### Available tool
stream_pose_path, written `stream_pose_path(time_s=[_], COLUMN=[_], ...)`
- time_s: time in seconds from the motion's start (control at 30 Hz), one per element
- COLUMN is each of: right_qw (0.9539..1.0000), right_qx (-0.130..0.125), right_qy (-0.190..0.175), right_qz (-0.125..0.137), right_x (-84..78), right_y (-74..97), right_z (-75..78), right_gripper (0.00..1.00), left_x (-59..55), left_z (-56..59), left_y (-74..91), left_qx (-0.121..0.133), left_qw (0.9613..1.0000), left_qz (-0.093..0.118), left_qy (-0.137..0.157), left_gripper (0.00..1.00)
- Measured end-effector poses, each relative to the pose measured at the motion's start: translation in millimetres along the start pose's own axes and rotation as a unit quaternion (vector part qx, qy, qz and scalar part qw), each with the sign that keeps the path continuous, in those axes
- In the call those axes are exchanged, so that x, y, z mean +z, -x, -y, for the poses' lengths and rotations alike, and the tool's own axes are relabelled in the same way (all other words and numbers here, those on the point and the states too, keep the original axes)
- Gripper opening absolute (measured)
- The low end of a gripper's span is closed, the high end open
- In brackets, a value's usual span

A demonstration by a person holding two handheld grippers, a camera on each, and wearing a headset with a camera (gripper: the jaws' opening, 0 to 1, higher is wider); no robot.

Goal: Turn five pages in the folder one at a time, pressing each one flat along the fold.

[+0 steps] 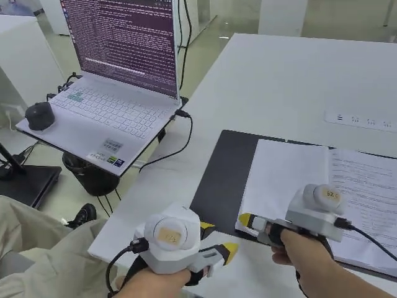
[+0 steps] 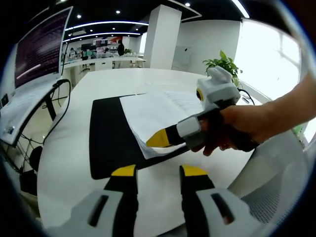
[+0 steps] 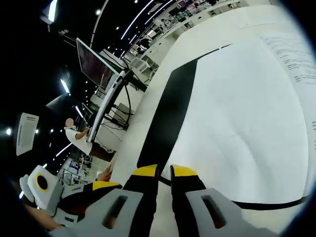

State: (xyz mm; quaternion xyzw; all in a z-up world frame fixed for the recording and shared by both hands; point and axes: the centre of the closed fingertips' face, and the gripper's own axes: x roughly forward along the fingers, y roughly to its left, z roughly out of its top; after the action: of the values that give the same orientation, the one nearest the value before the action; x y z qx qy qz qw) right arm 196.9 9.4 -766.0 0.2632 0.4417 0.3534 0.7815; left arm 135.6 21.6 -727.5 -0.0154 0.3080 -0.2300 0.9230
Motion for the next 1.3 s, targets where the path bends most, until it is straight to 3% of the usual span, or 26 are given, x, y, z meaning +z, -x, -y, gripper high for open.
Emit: stream_pose_path(time_s=[0.2,0.43,0.53,0.63,0.8,0.83,1.0,1.2,1.3], right_qw=[0.9989,0.9968,0.9959,0.9945,0.9939,0.9938,0.9925,0.9862,0.9842], right_qx=[0.016,-0.005,-0.017,-0.026,-0.033,-0.034,-0.038,-0.039,-0.032], right_qy=[-0.008,-0.028,-0.032,-0.041,-0.041,-0.042,-0.055,-0.111,-0.133], right_qz=[0.042,0.075,0.083,0.093,0.097,0.098,0.102,0.117,0.113], right_x=[26.5,50.7,59.8,67.7,82.0,84.6,101.1,123.1,124.5], right_y=[28.4,60.9,73.0,81.7,89.0,89.2,82.7,71.8,66.6], right_z=[7.9,47.2,67.5,79.8,97.1,99.6,113.1,130.7,133.5], right_gripper=[0.10,0.08,0.04,0.04,0.00,0.00,0.00,0.00,0.00], left_x=[11.6,24.3,21.5,11.4,-6.5,-2.0,-4.9,-4.2,-4.2], left_z=[5.9,9.2,8.4,1.2,-4.4,-4.7,-5.2,-5.2,-5.7], left_y=[-24.4,-70.1,-88.4,-101.7,-105.4,-105.3,-103.4,-103.0,-102.9], left_qx=[-0.009,-0.014,-0.009,0.007,0.014,0.015,0.017,0.015,0.015], left_qw=[0.9996,0.9981,0.9974,0.9962,0.9965,0.9963,0.9967,0.9969,0.9968], left_qz=[0.001,0.002,-0.013,-0.032,-0.050,-0.032,-0.025,-0.018,-0.017], left_qy=[-0.028,-0.060,-0.071,-0.080,-0.066,-0.078,-0.076,-0.075,-0.076], left_gripper=[0.33,0.32,0.32,0.34,0.31,0.31,0.31,0.31,0.31])
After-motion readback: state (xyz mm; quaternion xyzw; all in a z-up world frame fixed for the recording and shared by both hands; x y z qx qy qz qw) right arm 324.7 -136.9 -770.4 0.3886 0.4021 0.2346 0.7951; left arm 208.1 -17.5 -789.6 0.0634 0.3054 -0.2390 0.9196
